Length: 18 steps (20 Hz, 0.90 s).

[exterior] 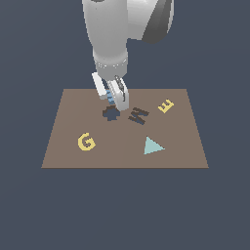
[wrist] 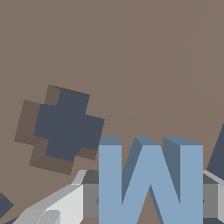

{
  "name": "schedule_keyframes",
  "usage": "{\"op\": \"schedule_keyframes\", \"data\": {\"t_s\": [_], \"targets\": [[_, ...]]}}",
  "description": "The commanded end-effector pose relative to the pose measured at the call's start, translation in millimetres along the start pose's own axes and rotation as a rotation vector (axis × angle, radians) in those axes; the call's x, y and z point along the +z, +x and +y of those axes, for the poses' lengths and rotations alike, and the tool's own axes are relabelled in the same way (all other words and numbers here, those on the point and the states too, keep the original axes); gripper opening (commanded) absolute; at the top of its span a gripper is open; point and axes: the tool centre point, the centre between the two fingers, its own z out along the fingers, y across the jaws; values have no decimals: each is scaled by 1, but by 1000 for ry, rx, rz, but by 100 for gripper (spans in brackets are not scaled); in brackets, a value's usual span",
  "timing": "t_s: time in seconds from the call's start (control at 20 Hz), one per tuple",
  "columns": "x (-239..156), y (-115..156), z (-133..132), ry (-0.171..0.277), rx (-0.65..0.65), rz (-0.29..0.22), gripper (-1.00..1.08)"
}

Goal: Insert a designated object into the corresponding slot on a board.

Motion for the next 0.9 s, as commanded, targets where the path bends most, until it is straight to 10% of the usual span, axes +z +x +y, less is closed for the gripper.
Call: {"op": "schedule_keyframes", "data": {"t_s": [0.0, 0.85], "targets": [[-1, -9, -8, 1, 80, 0, -100], [-4, -50, -71, 1, 571, 0, -100]]}}
